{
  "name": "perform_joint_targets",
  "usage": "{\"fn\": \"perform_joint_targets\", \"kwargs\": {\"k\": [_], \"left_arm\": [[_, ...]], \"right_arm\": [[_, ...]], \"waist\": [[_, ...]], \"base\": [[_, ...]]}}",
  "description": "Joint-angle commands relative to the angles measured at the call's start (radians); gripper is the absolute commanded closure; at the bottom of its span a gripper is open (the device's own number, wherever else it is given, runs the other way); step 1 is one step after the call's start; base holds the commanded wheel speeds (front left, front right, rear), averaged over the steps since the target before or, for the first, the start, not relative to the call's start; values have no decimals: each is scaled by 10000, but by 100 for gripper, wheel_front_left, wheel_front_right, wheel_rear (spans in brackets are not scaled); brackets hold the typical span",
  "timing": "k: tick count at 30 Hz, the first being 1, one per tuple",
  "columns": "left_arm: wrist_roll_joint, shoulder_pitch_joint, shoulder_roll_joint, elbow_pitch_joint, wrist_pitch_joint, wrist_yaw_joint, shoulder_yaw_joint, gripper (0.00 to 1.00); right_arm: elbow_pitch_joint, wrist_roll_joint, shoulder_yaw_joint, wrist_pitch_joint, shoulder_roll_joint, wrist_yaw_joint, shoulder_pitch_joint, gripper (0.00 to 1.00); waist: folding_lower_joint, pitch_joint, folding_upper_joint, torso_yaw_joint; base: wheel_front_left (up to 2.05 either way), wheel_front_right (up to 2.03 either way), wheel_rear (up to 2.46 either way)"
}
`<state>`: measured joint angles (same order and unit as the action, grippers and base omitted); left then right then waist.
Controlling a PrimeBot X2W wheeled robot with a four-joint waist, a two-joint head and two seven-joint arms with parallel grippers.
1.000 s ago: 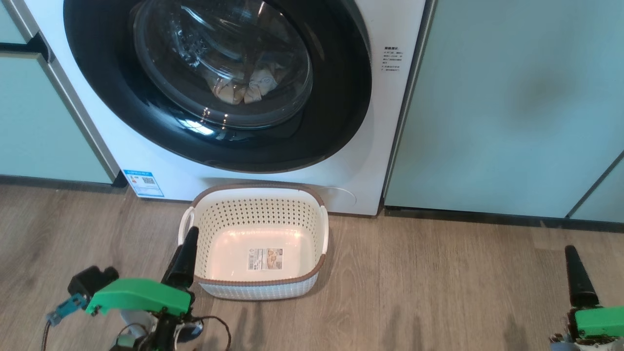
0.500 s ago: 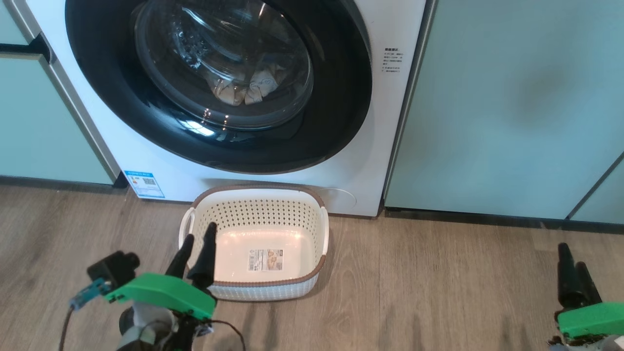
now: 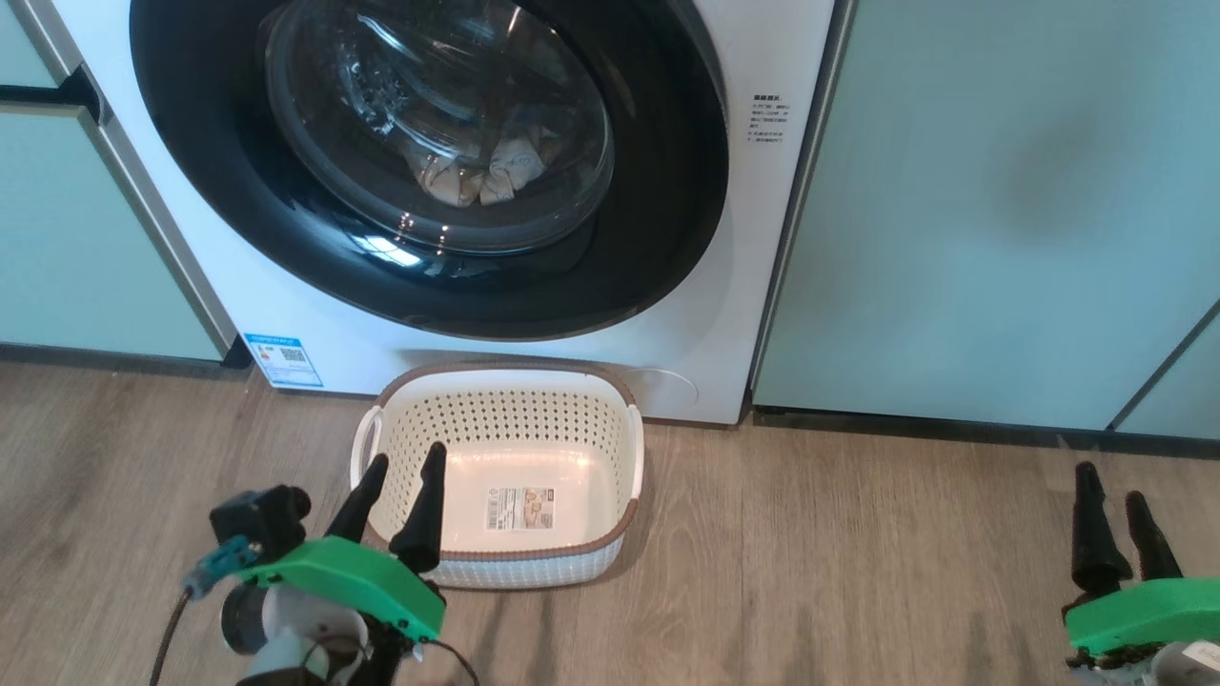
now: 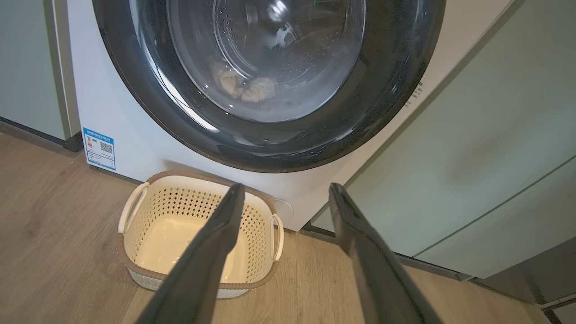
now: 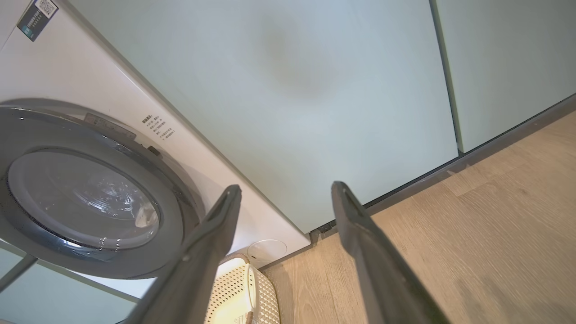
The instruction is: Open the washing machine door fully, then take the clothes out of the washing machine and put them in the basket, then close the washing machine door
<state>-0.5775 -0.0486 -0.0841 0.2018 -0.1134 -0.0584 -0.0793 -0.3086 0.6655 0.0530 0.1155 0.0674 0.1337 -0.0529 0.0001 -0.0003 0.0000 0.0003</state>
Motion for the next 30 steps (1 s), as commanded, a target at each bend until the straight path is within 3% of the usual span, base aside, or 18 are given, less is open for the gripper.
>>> {"fn": "perform_joint_targets", "kwargs": {"k": [1,30], "left_arm": [[369,-631,-242,-324,-143,54,85,0],[3408,-958,-613,-63,-978,511,-654,0]], "right_arm": [[305,-363,-195,135,287,-19,-577,0],[82,-3713,-489,962,355,-26,-805,0]], "waist": [[-1,-4,0,2],[-1,-120,0,0]], "base": [[0,0,0],[0,0,0]]}}
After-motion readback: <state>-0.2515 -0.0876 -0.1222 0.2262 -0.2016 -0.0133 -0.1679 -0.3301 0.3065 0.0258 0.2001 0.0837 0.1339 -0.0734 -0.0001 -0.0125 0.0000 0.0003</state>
